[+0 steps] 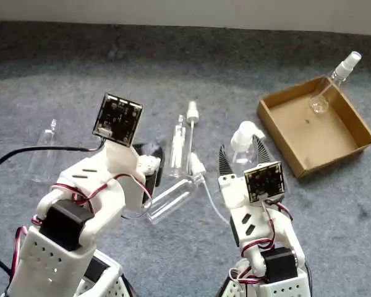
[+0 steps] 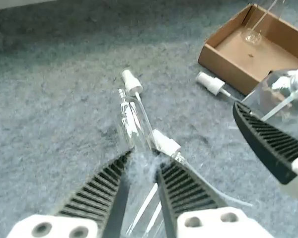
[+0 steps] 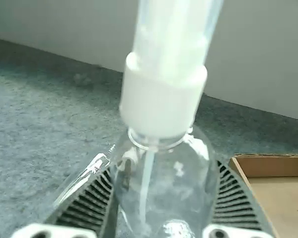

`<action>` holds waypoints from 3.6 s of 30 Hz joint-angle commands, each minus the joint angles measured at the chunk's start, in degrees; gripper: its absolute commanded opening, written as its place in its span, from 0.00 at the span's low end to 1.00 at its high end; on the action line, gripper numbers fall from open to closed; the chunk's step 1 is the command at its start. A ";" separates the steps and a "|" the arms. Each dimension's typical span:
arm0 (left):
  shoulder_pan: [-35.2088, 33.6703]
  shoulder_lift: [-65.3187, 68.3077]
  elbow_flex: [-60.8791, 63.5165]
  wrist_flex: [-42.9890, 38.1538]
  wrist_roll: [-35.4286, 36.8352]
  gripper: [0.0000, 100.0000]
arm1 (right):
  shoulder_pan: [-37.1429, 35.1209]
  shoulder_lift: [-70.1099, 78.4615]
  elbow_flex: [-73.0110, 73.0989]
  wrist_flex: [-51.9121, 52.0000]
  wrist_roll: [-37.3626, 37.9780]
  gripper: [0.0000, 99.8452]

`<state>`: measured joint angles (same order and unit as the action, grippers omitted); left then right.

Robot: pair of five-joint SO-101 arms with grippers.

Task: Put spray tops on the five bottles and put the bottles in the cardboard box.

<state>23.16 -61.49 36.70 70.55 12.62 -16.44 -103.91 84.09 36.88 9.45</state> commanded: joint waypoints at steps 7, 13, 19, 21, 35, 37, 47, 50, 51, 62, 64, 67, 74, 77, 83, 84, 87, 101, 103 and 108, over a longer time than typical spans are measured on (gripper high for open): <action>-0.66 -25.80 28.53 -8.53 -0.88 0.01 | 5.23 14.37 -15.08 0.13 0.35 0.18; -0.57 -43.91 43.56 -10.73 -0.79 0.01 | 9.80 24.84 -22.37 -0.84 0.26 0.18; -0.57 -40.92 44.26 -10.55 -0.79 0.01 | 14.46 32.75 -23.25 -10.51 0.53 0.18; -0.66 -40.92 44.44 -10.64 -0.79 0.01 | 16.04 35.56 -23.34 -12.00 0.44 0.18; -0.57 -40.92 46.99 -10.99 -0.79 0.01 | 22.81 59.74 -23.52 -38.46 0.26 0.18; -0.57 -40.92 46.99 -10.99 -0.79 0.01 | 22.99 63.43 -23.69 -42.59 0.26 0.18; -0.57 -40.92 47.16 -10.99 -0.79 0.01 | 27.21 83.91 -40.84 -44.70 -8.18 0.18; -0.57 -40.92 47.16 -10.99 -0.88 0.01 | 27.21 89.63 -44.88 -44.97 -8.44 0.18; -0.57 -40.92 47.25 -10.99 -0.88 0.01 | 27.21 91.38 -45.93 -45.05 -8.53 0.18; -0.75 -41.01 53.23 -18.64 -0.97 0.01 | 26.77 109.41 -59.30 -45.23 -8.62 0.18; -0.75 -41.01 53.32 -18.64 -0.97 0.01 | 26.77 112.04 -60.97 -46.64 -8.70 0.18; -0.84 -41.01 53.41 -18.64 -0.97 0.01 | 26.77 115.38 -61.93 -50.86 -8.70 0.18; -0.57 -41.01 53.49 -18.37 -5.10 0.01 | 26.77 118.99 -62.37 -52.97 -8.70 0.18; -0.57 -41.01 53.49 -18.37 -5.71 0.01 | 26.77 120.31 -62.37 -57.10 -8.70 0.18; -0.57 -41.01 53.49 -18.37 -5.80 0.01 | 26.77 123.12 -62.37 -60.44 -8.26 0.18; -0.57 -41.01 53.49 -18.37 -5.89 0.01 | 26.77 123.47 -62.37 -60.88 -8.26 0.18; -0.57 -41.01 53.58 -18.37 -5.89 0.01 | 26.77 124.35 -62.37 -62.64 -8.44 0.18; -0.57 -41.01 57.10 -23.12 -6.07 0.01 | 26.15 133.49 -69.58 -63.78 -8.62 0.18; -0.57 -41.01 57.10 -23.03 -6.07 0.01 | 26.15 134.02 -69.58 -63.87 -8.62 0.18; -0.57 -41.01 57.10 -23.03 -6.07 0.01 | 26.07 133.93 -69.41 -63.60 -8.62 0.28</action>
<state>22.81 -102.99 94.29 48.57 7.08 9.85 31.12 17.19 -25.71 1.19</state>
